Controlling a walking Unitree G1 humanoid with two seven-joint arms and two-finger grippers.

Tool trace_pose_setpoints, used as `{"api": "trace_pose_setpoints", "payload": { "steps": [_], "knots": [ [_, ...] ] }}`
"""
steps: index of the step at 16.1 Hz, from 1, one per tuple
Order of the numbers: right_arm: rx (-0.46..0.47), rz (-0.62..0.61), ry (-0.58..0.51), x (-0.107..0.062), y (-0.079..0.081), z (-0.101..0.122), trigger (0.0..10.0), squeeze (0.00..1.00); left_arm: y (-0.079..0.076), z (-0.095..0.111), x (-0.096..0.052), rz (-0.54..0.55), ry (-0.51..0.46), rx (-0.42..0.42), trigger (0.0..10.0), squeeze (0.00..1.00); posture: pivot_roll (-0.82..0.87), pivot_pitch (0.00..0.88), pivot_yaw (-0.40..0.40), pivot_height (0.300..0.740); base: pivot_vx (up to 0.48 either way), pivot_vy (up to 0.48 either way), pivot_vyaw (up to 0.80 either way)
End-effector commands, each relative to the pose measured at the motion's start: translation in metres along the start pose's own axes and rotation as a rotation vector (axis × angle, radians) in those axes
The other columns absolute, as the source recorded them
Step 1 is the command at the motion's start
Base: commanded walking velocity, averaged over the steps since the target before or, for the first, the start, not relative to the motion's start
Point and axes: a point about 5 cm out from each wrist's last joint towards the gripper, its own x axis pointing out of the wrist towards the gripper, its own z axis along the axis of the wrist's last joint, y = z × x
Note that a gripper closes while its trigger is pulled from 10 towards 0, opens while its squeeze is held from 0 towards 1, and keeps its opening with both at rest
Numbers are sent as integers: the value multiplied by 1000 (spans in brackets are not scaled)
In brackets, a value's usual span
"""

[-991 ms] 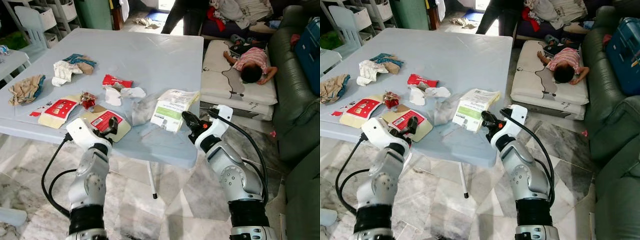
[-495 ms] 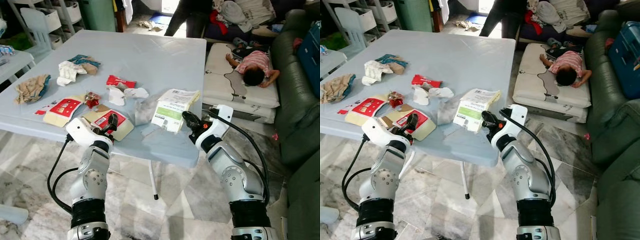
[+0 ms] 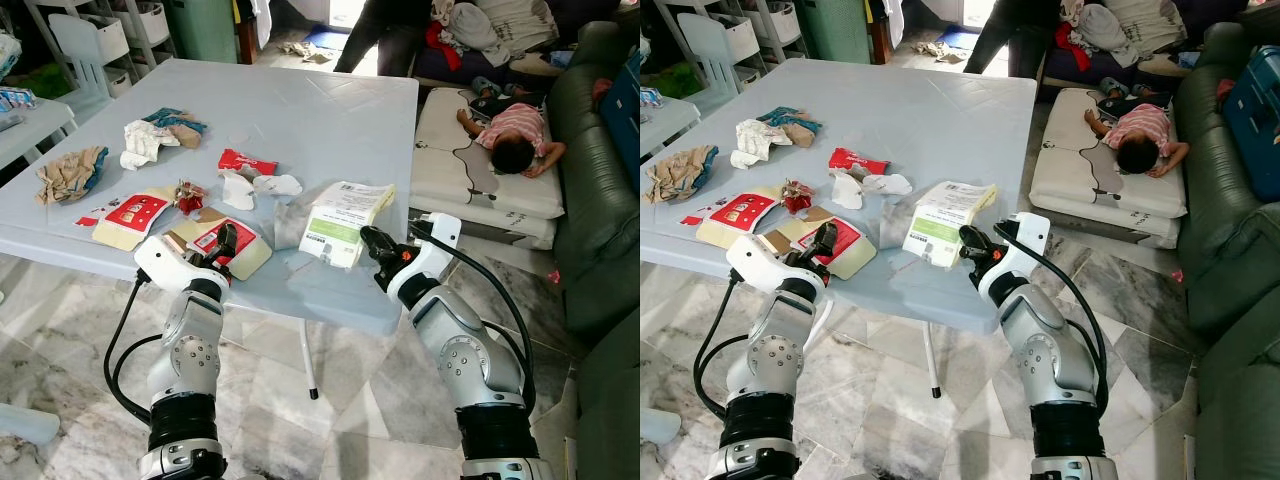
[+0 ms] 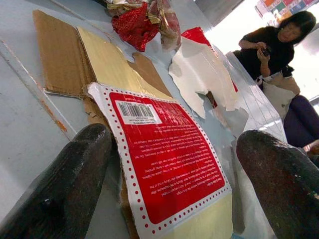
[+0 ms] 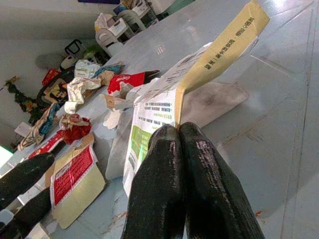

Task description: Picking trash to rubbish bin

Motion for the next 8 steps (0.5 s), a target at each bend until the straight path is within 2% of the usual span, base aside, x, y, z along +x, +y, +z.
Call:
{"api": "trace_pose_setpoints", "payload": {
  "steps": [1,8],
  "knots": [
    [-13,3,-19,0,4,3,0,0,-3,-6,1,-9,32,11,10000,0,-24,54,-36,740,0,0,0],
    [-12,1,-19,0,4,2,0,0,-8,-4,5,-25,24,6,10000,0,-28,58,-35,740,0,0,0]
  ]
}}
